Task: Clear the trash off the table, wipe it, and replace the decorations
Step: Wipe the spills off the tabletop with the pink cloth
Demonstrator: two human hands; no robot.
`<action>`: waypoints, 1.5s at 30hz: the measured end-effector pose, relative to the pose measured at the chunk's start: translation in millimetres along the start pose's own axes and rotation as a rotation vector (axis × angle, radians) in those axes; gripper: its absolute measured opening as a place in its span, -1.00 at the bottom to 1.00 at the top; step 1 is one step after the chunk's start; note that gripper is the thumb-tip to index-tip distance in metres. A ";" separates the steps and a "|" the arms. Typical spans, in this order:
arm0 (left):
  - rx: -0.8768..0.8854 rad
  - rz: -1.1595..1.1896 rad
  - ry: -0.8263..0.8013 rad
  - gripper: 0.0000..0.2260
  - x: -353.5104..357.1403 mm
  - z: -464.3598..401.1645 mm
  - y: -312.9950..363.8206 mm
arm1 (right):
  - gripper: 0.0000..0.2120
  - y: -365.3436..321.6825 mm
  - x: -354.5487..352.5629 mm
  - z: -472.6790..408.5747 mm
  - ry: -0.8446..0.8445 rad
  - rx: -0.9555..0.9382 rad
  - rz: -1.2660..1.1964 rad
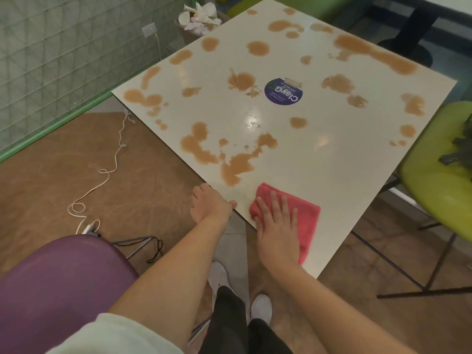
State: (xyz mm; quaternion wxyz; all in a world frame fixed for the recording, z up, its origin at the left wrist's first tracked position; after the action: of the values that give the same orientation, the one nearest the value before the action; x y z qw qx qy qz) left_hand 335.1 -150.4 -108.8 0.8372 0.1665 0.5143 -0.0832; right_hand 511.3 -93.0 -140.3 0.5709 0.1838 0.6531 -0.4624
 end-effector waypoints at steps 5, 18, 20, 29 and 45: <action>-0.001 -0.018 -0.012 -0.27 0.2 1.5 3.3 | -0.51 10.2 -12.6 -44.5 -0.096 -0.125 -0.039; 0.018 0.082 -0.127 -0.22 8.6 -14.2 -0.7 | -0.41 7.4 -13.9 -59.1 -0.100 -0.160 -0.052; -0.009 0.213 -0.177 -0.31 7.4 -21.2 -6.2 | -0.38 6.5 -15.0 -73.0 -0.056 -0.069 -0.054; -0.205 0.501 -0.157 -0.35 31.2 -118.8 -33.0 | -0.44 3.3 -15.7 -71.2 -0.057 -0.194 -0.058; -0.334 0.537 -0.176 -0.62 -8.5 -94.1 -16.0 | -0.50 -33.0 -9.6 -166.1 -0.179 -0.345 -0.213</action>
State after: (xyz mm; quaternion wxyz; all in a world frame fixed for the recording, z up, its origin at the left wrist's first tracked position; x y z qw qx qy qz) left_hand 247.8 -131.3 -143.4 0.8861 0.1488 0.3843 0.2121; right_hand 393.0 28.2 -131.6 0.5976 -0.0282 0.6850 -0.4158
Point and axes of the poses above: each hand's wrist, its own z-axis away from the middle knuckle, its own x-axis out of the palm, y = z × x, the point moved 7 cm from there along -z, towards the middle knuckle, and after that the axes turned 7 degrees about -z, right-handed, at the moved point
